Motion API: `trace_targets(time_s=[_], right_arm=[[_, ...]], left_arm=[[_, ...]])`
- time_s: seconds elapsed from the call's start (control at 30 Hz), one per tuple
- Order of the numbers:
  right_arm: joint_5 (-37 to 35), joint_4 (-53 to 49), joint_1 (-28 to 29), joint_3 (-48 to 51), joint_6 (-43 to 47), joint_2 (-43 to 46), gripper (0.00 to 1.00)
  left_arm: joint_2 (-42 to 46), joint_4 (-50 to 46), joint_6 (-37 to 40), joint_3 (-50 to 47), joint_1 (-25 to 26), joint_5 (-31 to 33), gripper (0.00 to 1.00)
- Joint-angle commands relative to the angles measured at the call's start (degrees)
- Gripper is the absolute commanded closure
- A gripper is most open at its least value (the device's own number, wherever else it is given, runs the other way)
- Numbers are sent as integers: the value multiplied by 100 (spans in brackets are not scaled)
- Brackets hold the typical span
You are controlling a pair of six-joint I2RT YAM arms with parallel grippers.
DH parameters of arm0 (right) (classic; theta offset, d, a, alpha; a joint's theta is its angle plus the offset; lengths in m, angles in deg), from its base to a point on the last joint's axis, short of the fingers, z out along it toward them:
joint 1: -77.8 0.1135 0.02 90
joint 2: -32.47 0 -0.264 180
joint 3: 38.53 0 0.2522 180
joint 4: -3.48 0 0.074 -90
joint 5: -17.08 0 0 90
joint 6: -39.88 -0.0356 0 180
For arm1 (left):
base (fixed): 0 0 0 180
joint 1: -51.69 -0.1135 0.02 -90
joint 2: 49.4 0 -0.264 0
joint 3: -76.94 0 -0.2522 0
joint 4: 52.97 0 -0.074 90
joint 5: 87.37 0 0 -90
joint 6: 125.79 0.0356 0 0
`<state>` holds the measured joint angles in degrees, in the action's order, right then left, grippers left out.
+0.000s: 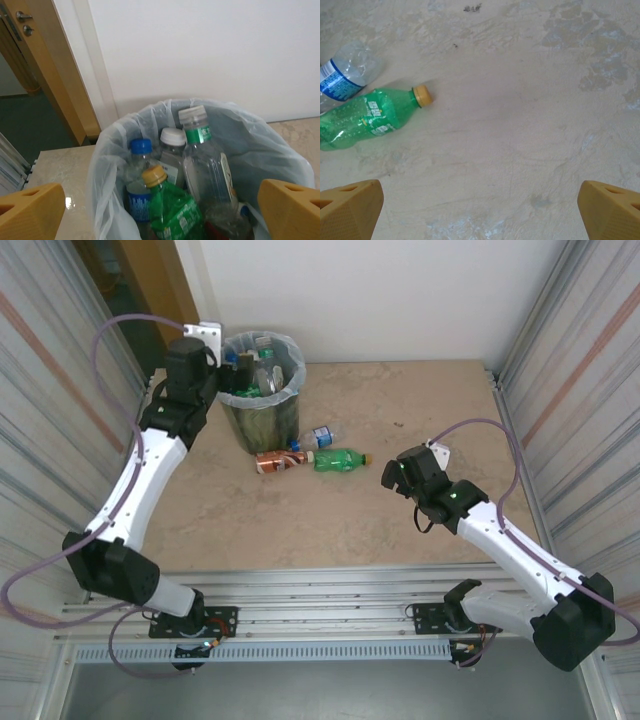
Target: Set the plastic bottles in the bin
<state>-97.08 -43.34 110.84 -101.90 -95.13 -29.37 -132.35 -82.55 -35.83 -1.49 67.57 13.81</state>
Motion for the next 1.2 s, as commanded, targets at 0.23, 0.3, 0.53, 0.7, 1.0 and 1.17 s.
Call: trace_targets(time_s=[0.23, 0.3, 0.53, 0.7, 1.0, 1.17], right_arm=[[-1, 20, 34, 5, -175, -86, 2], [8, 33, 36, 3, -183, -122, 2], [52, 6, 27, -138, -125, -340, 2], [75, -113, 14, -322, -97, -495, 2], [432, -90, -145, -330, -186, -711, 2], [569, -216, -223, -392, -231, -818, 2]], left_arm=[[1361, 630, -265, -1518, 300, -167, 1], [1569, 716, -337, -1826, 375, -236, 1], [1947, 889, -367, -2528, 759, -545, 1], [1990, 1164, -57, -2925, 1222, -587, 1], [1429, 1492, 912, -3025, 2154, -684, 1], [829, 1196, 1563, -2600, 2517, -1087, 1]])
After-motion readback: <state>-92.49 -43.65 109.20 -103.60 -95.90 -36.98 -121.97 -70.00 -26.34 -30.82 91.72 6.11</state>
